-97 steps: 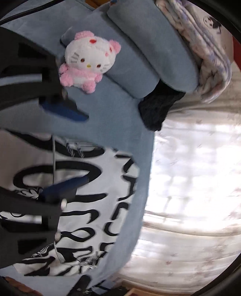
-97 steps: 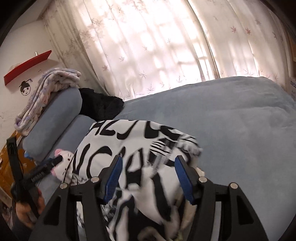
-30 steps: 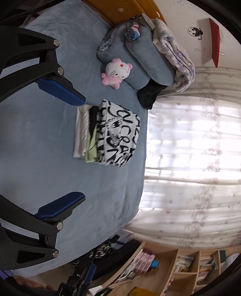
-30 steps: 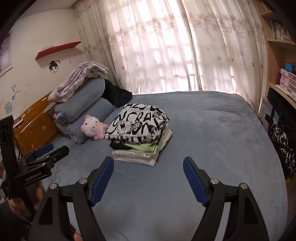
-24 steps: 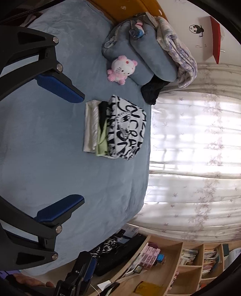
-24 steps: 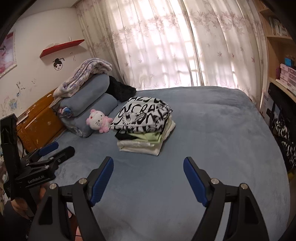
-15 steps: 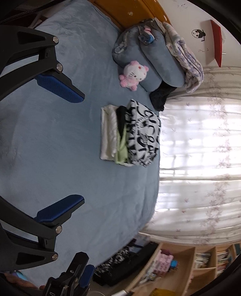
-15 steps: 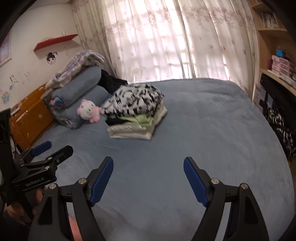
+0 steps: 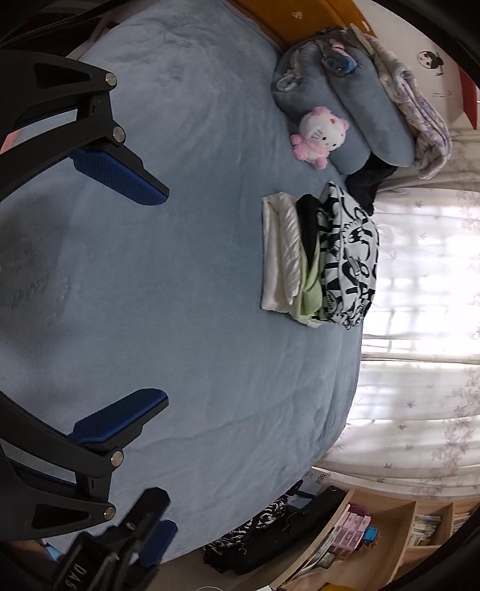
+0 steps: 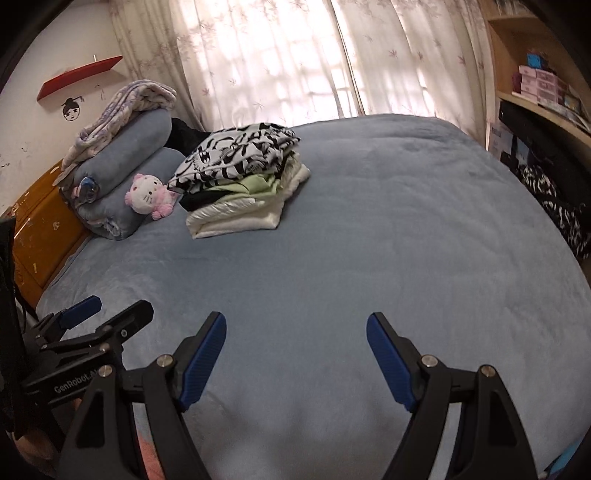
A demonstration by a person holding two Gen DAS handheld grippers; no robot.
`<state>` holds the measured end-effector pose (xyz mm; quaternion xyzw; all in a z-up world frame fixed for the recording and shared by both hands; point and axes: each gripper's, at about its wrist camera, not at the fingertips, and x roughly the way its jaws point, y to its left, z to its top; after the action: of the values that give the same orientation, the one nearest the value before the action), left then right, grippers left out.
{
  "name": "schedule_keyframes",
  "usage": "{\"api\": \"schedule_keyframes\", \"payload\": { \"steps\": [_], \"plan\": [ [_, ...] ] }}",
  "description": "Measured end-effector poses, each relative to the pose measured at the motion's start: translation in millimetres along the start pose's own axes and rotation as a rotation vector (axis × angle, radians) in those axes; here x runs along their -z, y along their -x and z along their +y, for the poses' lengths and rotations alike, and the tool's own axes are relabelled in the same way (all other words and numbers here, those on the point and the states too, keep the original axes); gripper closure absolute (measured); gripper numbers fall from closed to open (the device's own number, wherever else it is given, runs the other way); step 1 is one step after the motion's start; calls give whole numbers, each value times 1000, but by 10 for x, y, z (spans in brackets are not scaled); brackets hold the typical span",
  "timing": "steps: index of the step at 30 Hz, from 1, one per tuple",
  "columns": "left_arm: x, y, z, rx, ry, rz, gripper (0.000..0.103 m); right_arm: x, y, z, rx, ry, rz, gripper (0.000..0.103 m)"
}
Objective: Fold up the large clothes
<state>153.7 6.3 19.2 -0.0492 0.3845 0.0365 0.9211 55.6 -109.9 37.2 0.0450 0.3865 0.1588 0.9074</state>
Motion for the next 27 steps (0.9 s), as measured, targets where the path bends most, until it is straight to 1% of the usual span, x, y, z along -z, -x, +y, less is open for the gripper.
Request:
{"api": "schedule_keyframes", "payload": {
  "steps": [7, 10, 18, 27],
  "plan": [
    [104, -112, -43, 12, 6, 39, 4, 115, -97, -15, -15, -18, 30, 24],
    [142, -161, -60, 17, 6, 58, 4, 146, -121, -15, -7, -13, 33, 24],
    [214, -201, -96, 16, -3, 75, 4, 194, -142, 2, 7, -1, 34, 24],
    [254, -234, -125, 13, -10, 84, 4, 237, -159, 9, 3, 12, 37, 24]
  ]
}}
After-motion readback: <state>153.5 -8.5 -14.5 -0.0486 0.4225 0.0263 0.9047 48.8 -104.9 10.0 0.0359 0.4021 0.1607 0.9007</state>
